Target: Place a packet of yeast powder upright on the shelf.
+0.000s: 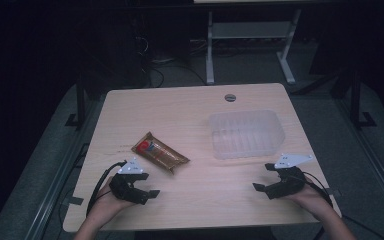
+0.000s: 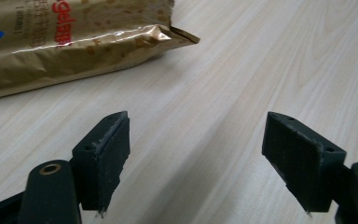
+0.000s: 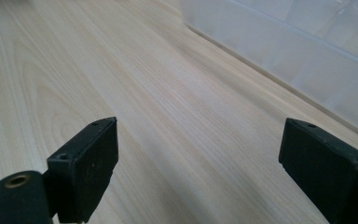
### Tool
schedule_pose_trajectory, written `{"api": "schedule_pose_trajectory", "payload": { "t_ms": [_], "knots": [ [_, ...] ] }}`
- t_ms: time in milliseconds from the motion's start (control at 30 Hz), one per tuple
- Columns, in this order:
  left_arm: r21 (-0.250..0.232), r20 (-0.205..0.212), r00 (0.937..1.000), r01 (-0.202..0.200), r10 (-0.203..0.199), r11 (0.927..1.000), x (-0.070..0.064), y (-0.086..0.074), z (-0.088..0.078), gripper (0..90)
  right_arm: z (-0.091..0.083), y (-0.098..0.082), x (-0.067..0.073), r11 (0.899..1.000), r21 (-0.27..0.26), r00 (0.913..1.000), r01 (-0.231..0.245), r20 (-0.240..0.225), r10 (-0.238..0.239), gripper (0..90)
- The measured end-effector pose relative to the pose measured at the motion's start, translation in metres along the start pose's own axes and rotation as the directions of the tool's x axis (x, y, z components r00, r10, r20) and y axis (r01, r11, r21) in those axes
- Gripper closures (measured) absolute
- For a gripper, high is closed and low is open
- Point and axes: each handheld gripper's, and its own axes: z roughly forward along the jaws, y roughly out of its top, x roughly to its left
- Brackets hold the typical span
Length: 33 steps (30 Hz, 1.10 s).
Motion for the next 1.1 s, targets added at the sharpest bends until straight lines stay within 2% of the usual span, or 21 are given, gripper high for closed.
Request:
{"api": "schedule_pose_trajectory", "payload": {
  "t_ms": [33,67,133,267,333,367,400,467,533,600,900,967,1067,1100],
  "knots": [
    [0.0,0.0,1.0,0.0,0.0,1.0,0.0,0.0,0.0,25.6,0.0,0.0,0.0,1.0,0.001,1.0,0.004,-0.004,-0.004,11.4],
    [-0.011,-0.013,0.9998,0.017,-0.017,0.9998,0.001,0.001,-0.001,29.1,0.0,0.0,0.0,1.0,0.001,1.0,0.006,-0.005,-0.006,11.5],
    [-0.014,-0.016,0.9997,0.021,-0.021,0.9997,0.003,0.002,-0.003,30.9,0.0,0.0,0.0,1.0,0.0,1.0,0.006,-0.007,-0.006,11.6],
    [-0.03,-0.035,0.9985,0.041,-0.042,0.9987,0.01,0.008,-0.009,50.1,-0.001,0.0,0.0,1.0,-0.015,0.9997,0.01,-0.022,-0.011,11.7],
    [-0.032,-0.039,0.9985,0.037,-0.038,0.9988,0.013,0.01,-0.01,53.1,-0.001,0.0,0.001,1.0,-0.014,0.9997,0.015,-0.022,-0.015,11.7],
    [-0.034,-0.043,0.9978,0.05,-0.051,0.9982,0.015,0.011,-0.011,63.8,-0.001,0.0,0.001,1.0,-0.011,0.9997,0.022,-0.013,-0.022,11.7],
    [-0.035,-0.043,0.9977,0.051,-0.053,0.9981,0.017,0.012,-0.012,63.8,-0.001,0.0,0.001,1.0,-0.011,0.9997,0.022,-0.013,-0.022,11.7],
    [-0.051,-0.05,0.9951,0.083,-0.086,0.9952,0.024,0.015,-0.014,71.8,-0.001,0.0,0.001,1.0,-0.006,0.9998,0.014,-0.01,-0.014,11.8],
    [-0.065,-0.048,0.9935,0.1,-0.103,0.9929,0.031,0.02,-0.015,80.4,-0.002,0.001,0.002,1.0,-0.007,1.0,0.007,-0.006,-0.007,12.0],
    [-0.071,-0.067,0.9918,0.104,-0.109,0.992,0.039,0.026,-0.017,88.6,-0.001,0.003,0.003,1.0,-0.006,0.9999,0.014,-0.002,-0.014,12.3],
    [-0.086,-0.127,0.9832,0.12,-0.131,0.989,0.063,0.046,-0.011,89.8,0.004,0.003,0.004,1.0,0.013,0.9997,0.019,-0.013,-0.019,12.6],
    [-0.102,-0.146,0.9788,0.129,-0.143,0.9864,0.07,0.051,-0.009,89.8,0.005,0.003,0.005,1.0,0.016,0.9997,0.021,-0.014,-0.02,12.5],
    [-0.122,-0.186,0.9687,0.144,-0.165,0.9821,0.083,0.058,-0.004,89.9,0.005,0.003,0.005,1.0,0.016,0.9997,0.019,-0.016,-0.018,12.6],
    [-0.122,-0.186,0.9687,0.144,-0.165,0.9821,0.083,0.058,-0.004,89.8,0.005,0.003,0.005,1.0,0.016,0.9997,0.019,-0.016,-0.018,12.6]
  ]
}}
